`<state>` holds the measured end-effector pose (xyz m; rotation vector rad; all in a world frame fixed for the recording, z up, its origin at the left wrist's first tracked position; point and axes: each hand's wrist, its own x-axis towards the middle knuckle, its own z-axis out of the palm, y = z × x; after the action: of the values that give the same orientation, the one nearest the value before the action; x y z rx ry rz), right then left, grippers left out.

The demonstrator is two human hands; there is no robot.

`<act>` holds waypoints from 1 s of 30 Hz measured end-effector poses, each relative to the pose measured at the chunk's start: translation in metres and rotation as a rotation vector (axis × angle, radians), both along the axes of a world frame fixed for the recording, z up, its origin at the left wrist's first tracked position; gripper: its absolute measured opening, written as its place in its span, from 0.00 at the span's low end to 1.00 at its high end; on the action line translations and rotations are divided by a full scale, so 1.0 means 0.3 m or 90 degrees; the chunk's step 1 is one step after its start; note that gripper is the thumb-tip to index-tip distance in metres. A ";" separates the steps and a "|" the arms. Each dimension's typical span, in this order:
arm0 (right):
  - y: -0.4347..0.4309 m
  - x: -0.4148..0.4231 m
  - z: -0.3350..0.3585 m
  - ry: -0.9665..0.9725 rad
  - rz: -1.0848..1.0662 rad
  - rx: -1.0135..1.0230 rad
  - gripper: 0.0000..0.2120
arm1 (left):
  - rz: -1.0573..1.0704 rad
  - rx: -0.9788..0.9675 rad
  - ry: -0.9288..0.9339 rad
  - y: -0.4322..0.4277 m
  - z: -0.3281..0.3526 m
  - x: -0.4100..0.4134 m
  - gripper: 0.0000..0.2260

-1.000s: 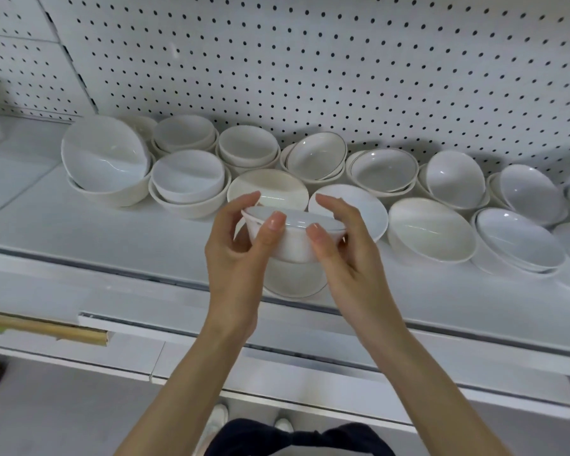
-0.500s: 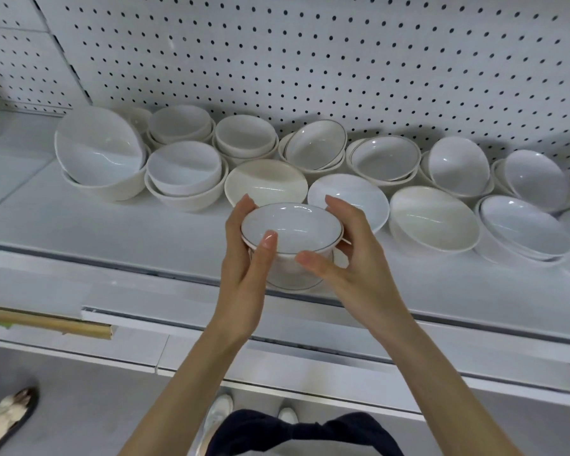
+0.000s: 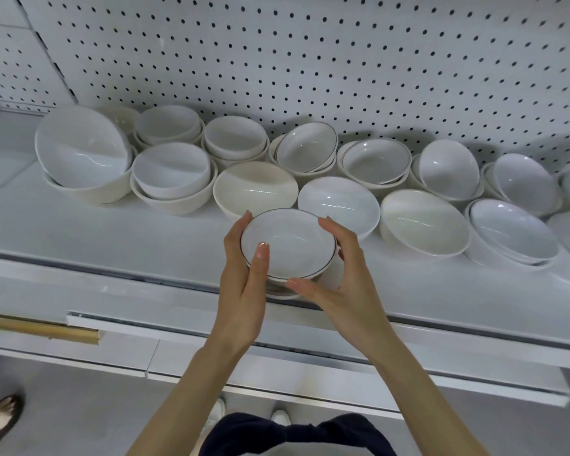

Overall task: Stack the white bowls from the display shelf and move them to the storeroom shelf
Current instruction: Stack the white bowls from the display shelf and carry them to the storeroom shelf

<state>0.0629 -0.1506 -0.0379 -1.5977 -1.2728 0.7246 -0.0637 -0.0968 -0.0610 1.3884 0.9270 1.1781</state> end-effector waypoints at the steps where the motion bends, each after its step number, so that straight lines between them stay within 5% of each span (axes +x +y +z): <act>1: -0.001 -0.002 -0.001 -0.012 0.001 -0.002 0.36 | 0.006 0.004 0.000 -0.001 -0.003 -0.002 0.24; 30: -0.002 0.008 -0.076 -0.075 0.082 0.019 0.36 | 0.054 0.046 -0.008 -0.004 -0.060 -0.006 0.27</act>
<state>0.0652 -0.1511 -0.0606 -1.5639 -1.4767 0.6954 -0.0656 -0.0980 -0.0790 1.4093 0.9499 1.2941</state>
